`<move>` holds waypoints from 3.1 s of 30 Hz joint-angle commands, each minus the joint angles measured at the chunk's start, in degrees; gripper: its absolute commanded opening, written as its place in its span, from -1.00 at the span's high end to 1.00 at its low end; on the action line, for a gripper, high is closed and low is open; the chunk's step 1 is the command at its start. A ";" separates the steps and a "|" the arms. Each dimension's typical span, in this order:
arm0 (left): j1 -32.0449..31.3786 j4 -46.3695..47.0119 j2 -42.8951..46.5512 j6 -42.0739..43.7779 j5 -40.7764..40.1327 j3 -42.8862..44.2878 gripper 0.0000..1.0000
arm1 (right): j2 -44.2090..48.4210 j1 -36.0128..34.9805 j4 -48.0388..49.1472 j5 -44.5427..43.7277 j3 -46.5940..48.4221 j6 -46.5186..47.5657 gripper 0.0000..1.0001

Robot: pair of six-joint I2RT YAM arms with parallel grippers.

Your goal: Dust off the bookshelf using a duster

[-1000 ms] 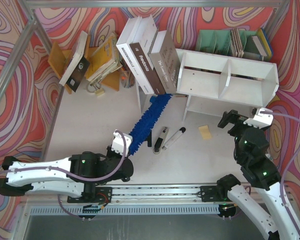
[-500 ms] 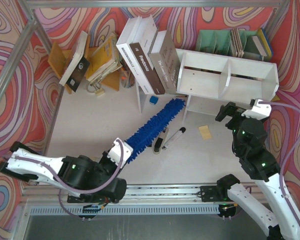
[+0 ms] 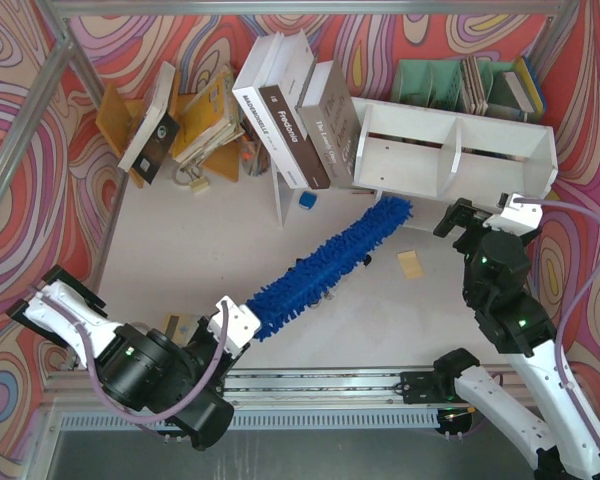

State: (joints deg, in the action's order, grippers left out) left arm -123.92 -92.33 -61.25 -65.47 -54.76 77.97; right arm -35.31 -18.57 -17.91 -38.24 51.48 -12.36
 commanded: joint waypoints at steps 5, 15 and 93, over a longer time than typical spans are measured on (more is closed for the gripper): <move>-1.16 -8.12 0.14 2.00 -15.84 6.61 1.00 | 1.77 0.02 2.02 -2.89 0.18 2.95 -0.97; -1.04 -3.05 2.39 10.81 -33.05 9.80 1.00 | 3.51 0.02 0.77 -2.38 1.01 4.38 -0.97; 22.46 78.02 20.92 82.50 -28.10 -4.61 1.00 | 6.75 0.00 4.07 0.35 -6.76 1.82 -0.97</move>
State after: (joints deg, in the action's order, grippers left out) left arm -104.20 -13.19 -38.06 16.34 -88.16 71.31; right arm -28.53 -18.57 -14.44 -37.85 44.60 -10.13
